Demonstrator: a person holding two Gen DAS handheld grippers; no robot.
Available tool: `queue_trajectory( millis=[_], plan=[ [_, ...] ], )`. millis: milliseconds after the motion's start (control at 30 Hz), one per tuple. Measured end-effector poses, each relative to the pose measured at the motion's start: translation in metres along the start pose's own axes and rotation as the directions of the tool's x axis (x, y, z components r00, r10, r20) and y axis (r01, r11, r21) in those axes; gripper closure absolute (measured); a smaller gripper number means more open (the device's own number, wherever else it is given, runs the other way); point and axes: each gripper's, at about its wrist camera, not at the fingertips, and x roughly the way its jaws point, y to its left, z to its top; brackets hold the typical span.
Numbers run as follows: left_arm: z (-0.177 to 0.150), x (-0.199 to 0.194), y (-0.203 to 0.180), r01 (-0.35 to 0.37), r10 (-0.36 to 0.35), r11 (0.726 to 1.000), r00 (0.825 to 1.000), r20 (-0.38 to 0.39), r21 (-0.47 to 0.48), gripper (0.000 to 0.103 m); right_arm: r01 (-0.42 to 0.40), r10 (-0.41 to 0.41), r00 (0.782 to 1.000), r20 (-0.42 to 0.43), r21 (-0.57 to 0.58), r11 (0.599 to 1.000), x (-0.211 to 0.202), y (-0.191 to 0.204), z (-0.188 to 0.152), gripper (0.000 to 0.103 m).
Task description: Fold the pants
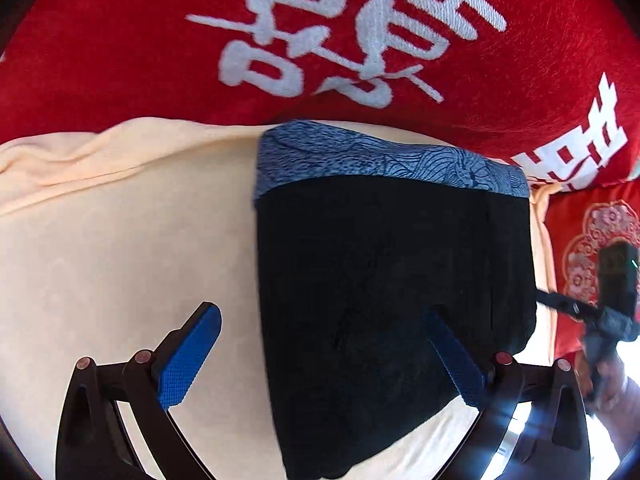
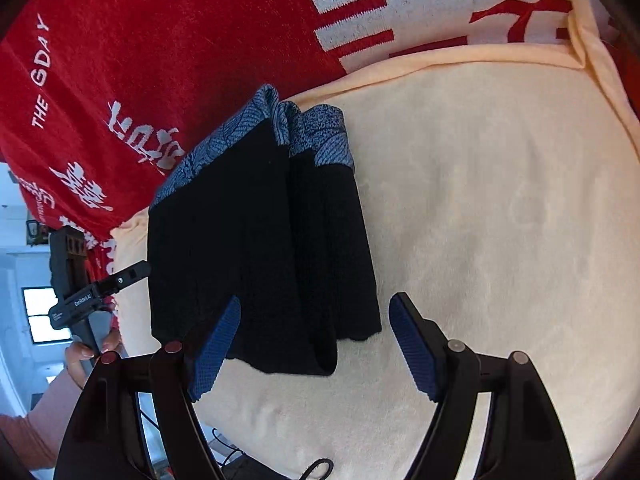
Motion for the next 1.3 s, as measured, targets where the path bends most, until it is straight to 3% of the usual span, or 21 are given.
queue_trajectory(
  millis=[167, 333, 500, 700, 767, 800, 900, 1067, 1300],
  plan=[
    [0.003, 0.026, 0.004, 0.057, -0.058, 0.998, 0.998, -0.036, -0.018, 0.000, -0.100, 0.100, 0.994, -0.051, -0.004, 0.995, 0.027, -0.020, 0.027, 0.023],
    [0.008, 0.043, 0.007, 0.122, -0.123, 0.992, 0.991, -0.046, -0.032, 0.000, -0.250, 0.244, 0.964, -0.103, -0.043, 0.967, 0.050, -0.020, 0.040, 0.022],
    [0.015, 0.051, 0.010, 0.162, -0.165, 0.986, 0.982, -0.086, -0.049, 0.000, -0.288, 0.280, 0.953, -0.113, -0.054, 0.956, 0.057, -0.014, 0.042, 0.019],
    [0.019, 0.048, 0.020, 0.162, -0.170, 0.984, 0.977, -0.127, -0.069, 0.000, -0.291, 0.293, 0.949, -0.117, 0.032, 0.956, 0.056, -0.019, 0.043, 0.020],
    [0.014, 0.041, 0.020, 0.140, -0.145, 0.988, 0.985, -0.093, -0.063, 0.003, -0.250, 0.254, 0.959, -0.123, 0.046, 0.967, 0.053, -0.020, 0.043, 0.029],
    [0.010, 0.036, 0.017, 0.149, -0.152, 0.987, 0.986, -0.066, -0.054, 0.016, -0.248, 0.252, 0.960, -0.125, 0.048, 0.968, 0.051, -0.021, 0.041, 0.039],
    [0.002, 0.019, 0.004, 0.132, -0.132, 0.991, 0.991, -0.008, -0.022, 0.032, -0.289, 0.295, 0.950, -0.101, 0.077, 0.954, 0.043, -0.024, 0.038, 0.056],
    [-0.008, -0.003, -0.006, 0.104, -0.103, 0.994, 0.994, 0.032, -0.027, 0.041, -0.350, 0.359, 0.930, -0.079, 0.107, 0.930, 0.025, -0.022, 0.031, 0.062],
    [-0.044, -0.043, -0.017, 0.089, -0.088, 0.995, 0.995, 0.042, -0.041, 0.042, -0.402, 0.412, 0.905, -0.106, 0.106, 0.910, 0.003, -0.006, 0.000, 0.062]
  ],
)
